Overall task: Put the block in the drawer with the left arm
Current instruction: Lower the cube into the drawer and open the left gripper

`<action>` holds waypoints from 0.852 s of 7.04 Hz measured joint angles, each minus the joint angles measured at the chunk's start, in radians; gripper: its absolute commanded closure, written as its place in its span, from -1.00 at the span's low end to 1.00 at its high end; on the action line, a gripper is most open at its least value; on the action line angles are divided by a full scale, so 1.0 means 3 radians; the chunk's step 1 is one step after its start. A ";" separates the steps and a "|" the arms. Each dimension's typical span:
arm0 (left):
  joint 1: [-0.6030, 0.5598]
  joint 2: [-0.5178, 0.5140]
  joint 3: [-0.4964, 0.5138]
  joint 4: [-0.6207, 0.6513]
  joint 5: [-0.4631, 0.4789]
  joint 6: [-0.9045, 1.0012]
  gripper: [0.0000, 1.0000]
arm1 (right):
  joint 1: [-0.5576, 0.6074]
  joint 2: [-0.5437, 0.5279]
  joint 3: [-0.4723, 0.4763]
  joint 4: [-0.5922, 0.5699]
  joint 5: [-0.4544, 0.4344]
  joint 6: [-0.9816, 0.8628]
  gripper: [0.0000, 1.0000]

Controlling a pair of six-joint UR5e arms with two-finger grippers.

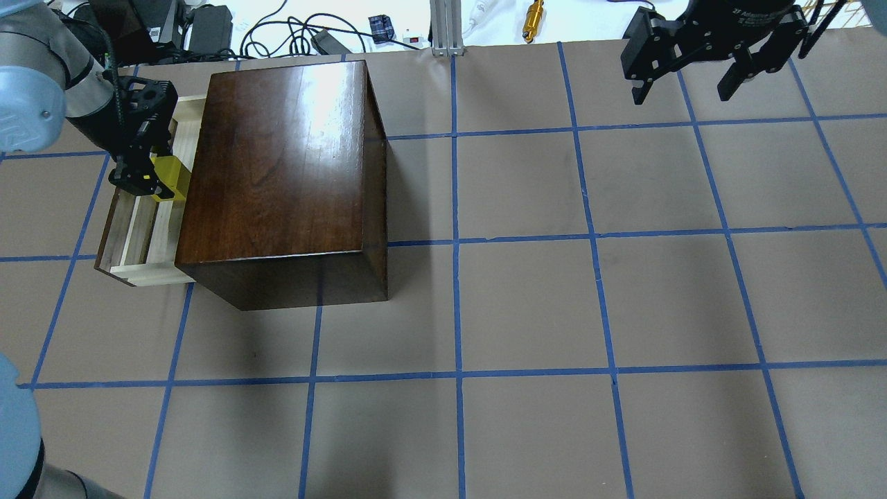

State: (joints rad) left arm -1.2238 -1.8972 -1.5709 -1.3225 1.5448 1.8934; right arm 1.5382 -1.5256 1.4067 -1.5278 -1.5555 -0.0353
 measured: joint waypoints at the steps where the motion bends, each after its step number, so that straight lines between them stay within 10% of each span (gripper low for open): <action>1: 0.0002 -0.0011 -0.0008 0.0027 -0.0043 -0.0038 -0.07 | 0.0001 -0.0001 0.0000 0.0000 -0.0001 0.0000 -1.00; 6: 0.0009 -0.0027 -0.0063 0.0177 -0.0100 -0.0190 -0.54 | 0.0000 0.0003 0.0000 0.0000 0.0000 0.0000 -1.00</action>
State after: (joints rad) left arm -1.2211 -1.9052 -1.5896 -1.2694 1.5148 1.8366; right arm 1.5383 -1.5248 1.4067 -1.5279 -1.5555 -0.0353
